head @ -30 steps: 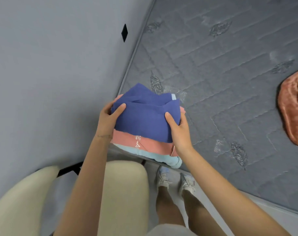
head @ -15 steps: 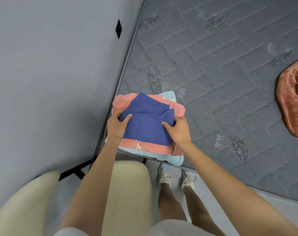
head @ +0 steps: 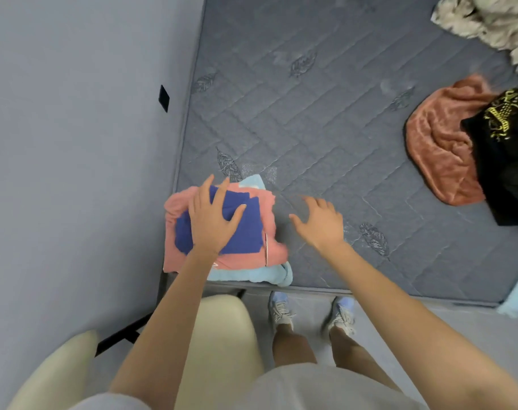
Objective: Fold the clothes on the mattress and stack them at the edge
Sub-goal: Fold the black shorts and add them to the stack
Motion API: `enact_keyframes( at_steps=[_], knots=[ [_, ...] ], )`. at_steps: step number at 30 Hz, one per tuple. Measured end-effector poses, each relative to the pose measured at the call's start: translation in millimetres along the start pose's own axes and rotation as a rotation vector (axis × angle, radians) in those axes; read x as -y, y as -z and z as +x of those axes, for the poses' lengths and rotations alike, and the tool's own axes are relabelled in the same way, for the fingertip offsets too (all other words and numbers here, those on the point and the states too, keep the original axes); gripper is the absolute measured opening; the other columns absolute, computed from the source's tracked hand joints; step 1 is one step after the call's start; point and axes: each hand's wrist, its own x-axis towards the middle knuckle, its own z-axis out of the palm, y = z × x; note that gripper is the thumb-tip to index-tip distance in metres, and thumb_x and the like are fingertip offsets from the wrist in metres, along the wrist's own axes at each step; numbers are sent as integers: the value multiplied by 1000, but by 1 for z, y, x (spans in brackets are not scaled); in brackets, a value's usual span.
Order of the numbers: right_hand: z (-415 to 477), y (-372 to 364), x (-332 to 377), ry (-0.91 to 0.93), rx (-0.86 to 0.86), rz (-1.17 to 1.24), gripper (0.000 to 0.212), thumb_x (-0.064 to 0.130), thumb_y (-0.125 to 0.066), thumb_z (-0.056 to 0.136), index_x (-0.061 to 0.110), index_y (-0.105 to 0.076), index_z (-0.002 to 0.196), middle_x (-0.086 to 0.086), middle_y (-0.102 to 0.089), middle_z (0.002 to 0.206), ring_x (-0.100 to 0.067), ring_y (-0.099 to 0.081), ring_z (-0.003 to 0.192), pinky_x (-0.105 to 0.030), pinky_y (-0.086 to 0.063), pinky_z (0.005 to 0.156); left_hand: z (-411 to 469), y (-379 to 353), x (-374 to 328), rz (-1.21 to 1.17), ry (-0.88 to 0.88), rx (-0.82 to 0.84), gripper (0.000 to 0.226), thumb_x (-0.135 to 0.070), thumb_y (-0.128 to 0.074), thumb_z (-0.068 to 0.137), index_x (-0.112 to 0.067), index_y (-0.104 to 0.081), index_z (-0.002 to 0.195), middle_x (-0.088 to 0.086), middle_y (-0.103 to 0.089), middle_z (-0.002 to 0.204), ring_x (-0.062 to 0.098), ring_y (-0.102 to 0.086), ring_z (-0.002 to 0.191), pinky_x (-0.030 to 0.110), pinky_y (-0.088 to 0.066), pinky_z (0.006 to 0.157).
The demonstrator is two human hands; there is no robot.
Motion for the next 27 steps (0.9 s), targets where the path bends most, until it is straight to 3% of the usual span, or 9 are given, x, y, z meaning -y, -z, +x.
enact_keyframes(
  at_steps=[5, 11, 19, 27],
  knots=[
    [-25, 42, -58, -41, -4, -84, 65, 50, -49, 92, 22, -31, 148, -7, -33, 152, -30, -21, 143, -46, -22, 114, 7, -14, -81, 114, -159, 150, 66, -49, -57, 89, -27, -35, 147, 8, -26, 156, 28, -23, 144, 47, -7, 117],
    [-52, 92, -148, -109, -3, -43, 72, 53, -46, 93, 26, -15, 153, -6, -14, 160, -29, -8, 148, -50, -10, 118, -2, -41, -185, 238, -307, 193, 67, -58, -50, 90, -31, -31, 149, 5, -24, 158, 27, -17, 146, 48, -3, 117],
    [-85, 161, -311, -147, -34, -88, 76, 59, -42, 93, 28, -9, 154, -6, -12, 161, -33, -7, 147, -53, -12, 117, -43, -120, -346, 259, -313, 292, 71, -64, -43, 90, -31, -24, 150, 5, -17, 160, 25, -7, 148, 49, 3, 118],
    [-109, 224, -460, -190, -125, -117, 77, 61, -36, 94, 31, 2, 154, -7, -6, 162, -32, -2, 148, -54, -9, 117, -71, -177, -501, 236, -390, 250, 71, -63, -40, 91, -32, -20, 151, 4, -14, 160, 26, -4, 148, 50, 5, 118]
  ],
)
